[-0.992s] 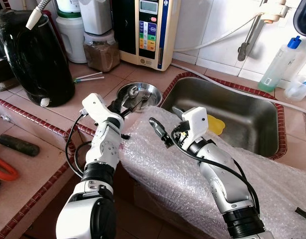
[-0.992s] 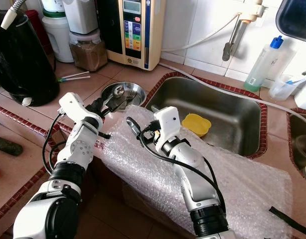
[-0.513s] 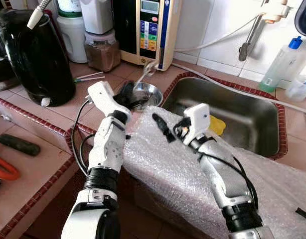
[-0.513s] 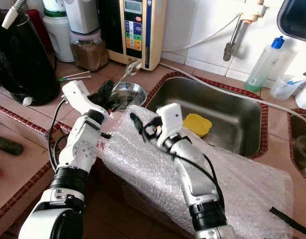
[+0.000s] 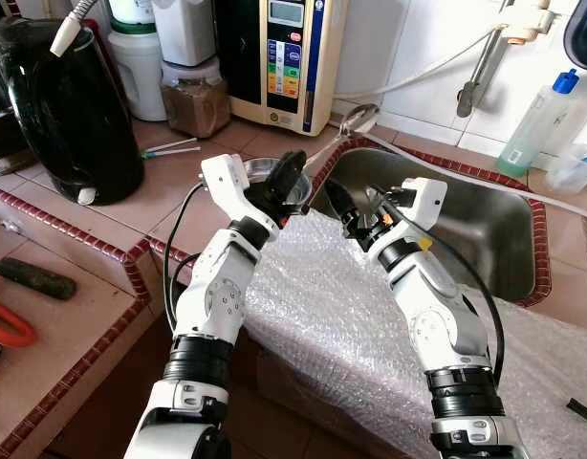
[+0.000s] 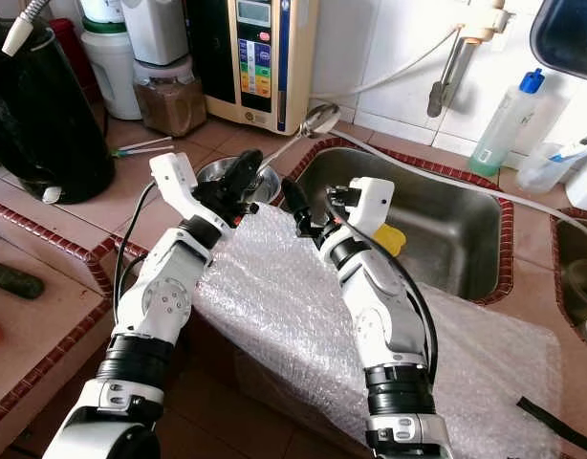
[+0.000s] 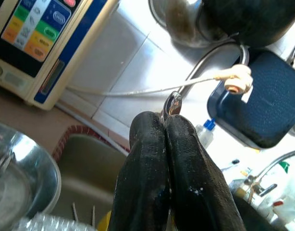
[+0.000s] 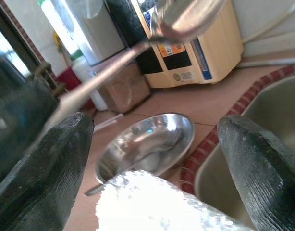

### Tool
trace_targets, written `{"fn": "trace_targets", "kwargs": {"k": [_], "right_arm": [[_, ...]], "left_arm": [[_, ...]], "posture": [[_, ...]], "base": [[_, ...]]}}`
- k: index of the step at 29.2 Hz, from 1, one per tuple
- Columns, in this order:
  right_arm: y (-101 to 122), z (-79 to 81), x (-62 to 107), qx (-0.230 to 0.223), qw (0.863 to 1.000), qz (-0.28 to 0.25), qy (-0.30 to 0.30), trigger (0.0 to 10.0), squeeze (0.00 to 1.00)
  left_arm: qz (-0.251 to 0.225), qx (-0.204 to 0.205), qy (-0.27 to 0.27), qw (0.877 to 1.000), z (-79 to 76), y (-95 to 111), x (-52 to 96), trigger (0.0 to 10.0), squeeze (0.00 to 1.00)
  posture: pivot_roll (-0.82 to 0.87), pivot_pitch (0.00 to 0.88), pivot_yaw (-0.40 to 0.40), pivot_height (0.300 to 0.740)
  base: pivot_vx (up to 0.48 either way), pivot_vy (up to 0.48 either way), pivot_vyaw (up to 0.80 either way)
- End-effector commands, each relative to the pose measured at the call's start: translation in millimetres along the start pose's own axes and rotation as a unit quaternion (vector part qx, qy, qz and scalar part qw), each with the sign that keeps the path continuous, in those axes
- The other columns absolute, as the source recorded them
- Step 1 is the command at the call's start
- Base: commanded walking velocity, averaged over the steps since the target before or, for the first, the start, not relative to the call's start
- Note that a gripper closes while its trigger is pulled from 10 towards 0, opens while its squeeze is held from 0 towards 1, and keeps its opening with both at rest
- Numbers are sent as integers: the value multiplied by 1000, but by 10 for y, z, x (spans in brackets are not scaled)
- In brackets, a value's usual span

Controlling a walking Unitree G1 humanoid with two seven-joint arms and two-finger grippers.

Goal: Kitchen organization

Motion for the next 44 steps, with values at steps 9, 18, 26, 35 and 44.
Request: {"fn": "trace_targets", "kwargs": {"k": [9,18,26,35,44], "right_arm": [[145,26,-15,-55,998,-17,22,10000,0],[155,0,-91,-40,999,-17,4,10000,0],[285,-181,-100,-20,998,-39,-53,0,0],[357,-318,-84,-13,994,-57,-91,0,0],[373,-403,-72,-20,991,-66,-118,0,0]], "left_arm": [[12,8,-45,999,-202,-57,-18,0,0],[32,4,-90,995,-357,-151,23,0,0],[34,-2,-102,994,-413,-162,16,0,0],[35,-10,-97,995,-370,-143,16,0,0],[37,-13,-96,995,-366,-150,22,0,0]], "posture": [[73,0,-38,740],[64,0,-35,740],[63,0,-40,740],[65,0,-40,740],[66,0,-41,740]], "base": [[0,0,0],[0,0,0],[0,0,0],[0,0,0],[0,0,0]]}}
Point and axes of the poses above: a point about 5 cm out from each wrist's last joint towards the gripper, its own x axis pointing back from the gripper into the wrist, its own y axis along the axis of the wrist's last joint, z = x × y, the point moved 1 cm from there along -x, pointing out of the wrist towards the gripper, and after that the axes turned 9 degrees about -x, right-handed, at the moved point
